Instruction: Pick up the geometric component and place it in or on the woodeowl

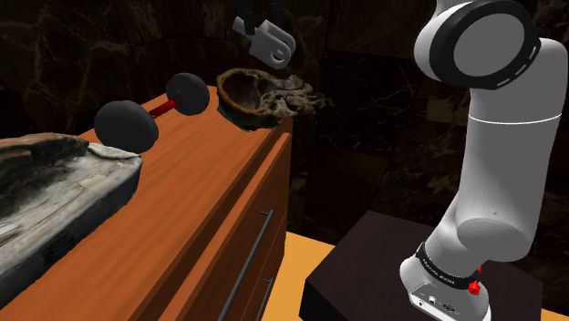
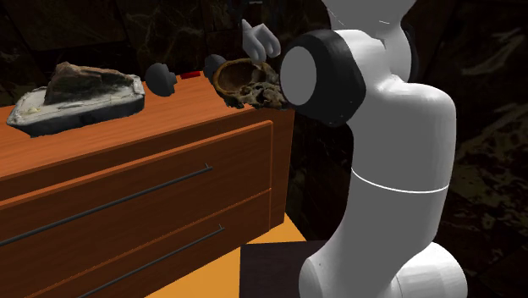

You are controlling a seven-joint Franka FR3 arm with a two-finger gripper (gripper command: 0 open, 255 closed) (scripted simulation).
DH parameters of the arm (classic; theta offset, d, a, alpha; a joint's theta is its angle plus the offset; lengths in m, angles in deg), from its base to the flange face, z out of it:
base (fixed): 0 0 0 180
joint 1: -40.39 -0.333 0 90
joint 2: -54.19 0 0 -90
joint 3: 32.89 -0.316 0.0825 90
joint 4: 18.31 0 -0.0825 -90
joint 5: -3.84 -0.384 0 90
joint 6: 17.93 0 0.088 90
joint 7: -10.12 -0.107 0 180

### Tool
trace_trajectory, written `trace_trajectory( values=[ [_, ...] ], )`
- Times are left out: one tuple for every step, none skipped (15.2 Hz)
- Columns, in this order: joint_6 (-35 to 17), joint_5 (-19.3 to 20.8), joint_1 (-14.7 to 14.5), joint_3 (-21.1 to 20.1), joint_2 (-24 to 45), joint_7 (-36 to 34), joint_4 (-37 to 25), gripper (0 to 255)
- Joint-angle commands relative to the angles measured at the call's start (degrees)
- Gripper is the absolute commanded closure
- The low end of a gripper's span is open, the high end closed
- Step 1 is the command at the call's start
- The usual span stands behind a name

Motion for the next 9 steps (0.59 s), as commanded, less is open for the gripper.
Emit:
trace_trajectory(
  values=[
    [-0.9,-0.1,0.8,0.2,-0.2,0.8,1.1,255],
    [-3.3,-1.2,2.2,0.0,-2.3,0.9,5.6,255],
    [-5.2,-2.1,3.2,0.0,-4.0,1.2,9.2,255],
    [-6.9,-2.7,4.0,0.0,-5.5,1.4,12.2,255],
    [-8.5,-3.4,4.7,0.1,-6.7,1.6,15.0,255],
    [-9.9,-3.9,5.2,0.2,-7.8,1.8,17.4,255],
    [-11.3,-4.4,5.6,0.3,-8.9,2.0,19.7,255],
    [-12.5,-4.8,6.0,0.5,-9.8,2.2,21.8,255],
    [-13.7,-5.1,6.4,0.6,-10.6,2.4,23.8,255]
  ],
)
